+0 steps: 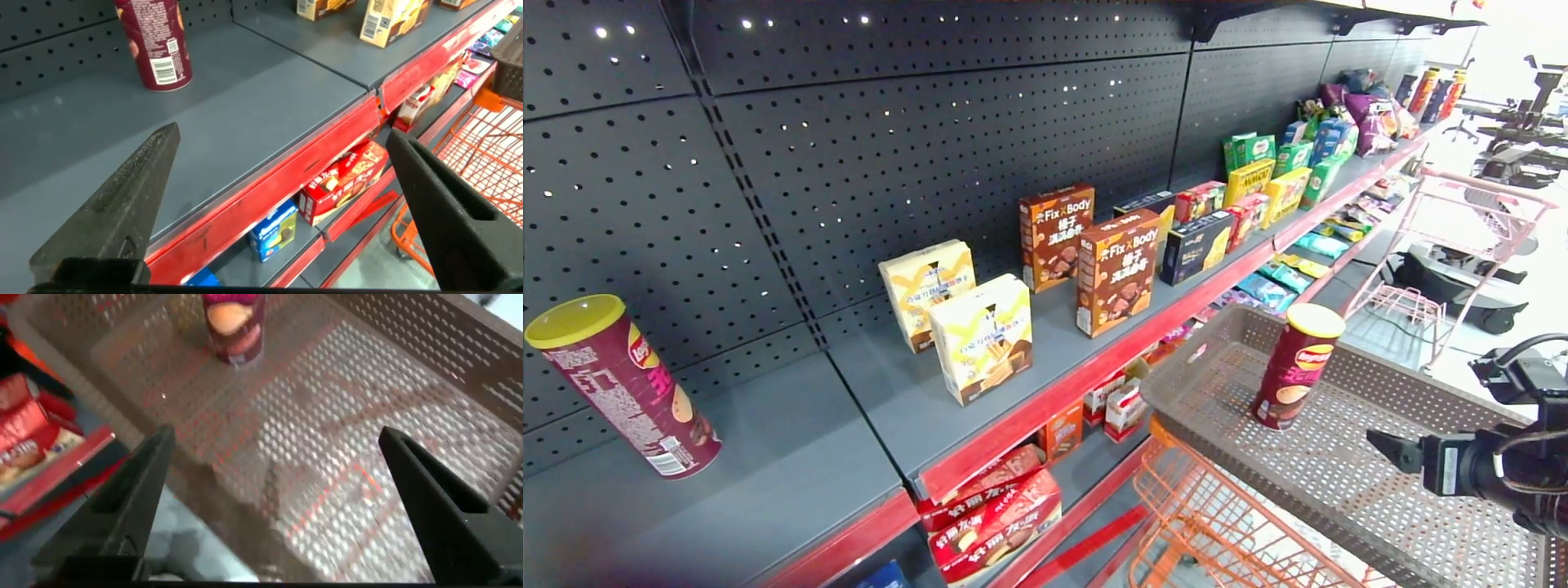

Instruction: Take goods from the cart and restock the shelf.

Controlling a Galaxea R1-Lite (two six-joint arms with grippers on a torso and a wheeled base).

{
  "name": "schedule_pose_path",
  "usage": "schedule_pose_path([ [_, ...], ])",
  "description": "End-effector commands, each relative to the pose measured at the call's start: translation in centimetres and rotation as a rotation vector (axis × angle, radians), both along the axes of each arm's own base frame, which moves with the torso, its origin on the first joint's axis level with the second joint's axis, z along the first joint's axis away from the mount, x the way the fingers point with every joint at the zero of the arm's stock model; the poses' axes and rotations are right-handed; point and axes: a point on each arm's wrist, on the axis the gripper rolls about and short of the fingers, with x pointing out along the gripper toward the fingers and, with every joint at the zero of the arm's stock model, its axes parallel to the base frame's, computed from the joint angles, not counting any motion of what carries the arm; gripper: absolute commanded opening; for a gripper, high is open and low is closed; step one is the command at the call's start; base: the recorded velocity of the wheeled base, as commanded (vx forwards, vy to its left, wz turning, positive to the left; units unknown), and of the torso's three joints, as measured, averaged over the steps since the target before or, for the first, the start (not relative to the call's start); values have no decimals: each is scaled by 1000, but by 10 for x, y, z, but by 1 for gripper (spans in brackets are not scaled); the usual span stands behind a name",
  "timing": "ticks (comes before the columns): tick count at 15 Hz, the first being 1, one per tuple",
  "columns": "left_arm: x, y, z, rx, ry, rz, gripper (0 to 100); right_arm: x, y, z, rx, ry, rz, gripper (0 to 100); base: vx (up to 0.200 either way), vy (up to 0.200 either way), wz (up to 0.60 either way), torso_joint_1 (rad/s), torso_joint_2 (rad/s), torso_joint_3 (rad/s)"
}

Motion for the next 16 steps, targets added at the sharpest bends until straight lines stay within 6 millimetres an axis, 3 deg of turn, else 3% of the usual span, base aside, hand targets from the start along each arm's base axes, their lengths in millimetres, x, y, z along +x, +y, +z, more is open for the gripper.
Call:
schedule_pose_path([
  [1,0,0,0,0,1,0,100,26,-15,-21,24,41,-28,100,0,0,0,0,0,0],
  [6,0,0,0,0,1,0,100,60,-27,-24,23,-13,-36,100,0,0,0,0,0,0],
  [12,0,0,0,0,1,0,100,61,-26,-27,27,9,166,100,0,0,0,0,0,0],
  [16,0,0,0,0,1,0,100,92,-39,-34,5,-11,146,100,0,0,0,0,0,0],
])
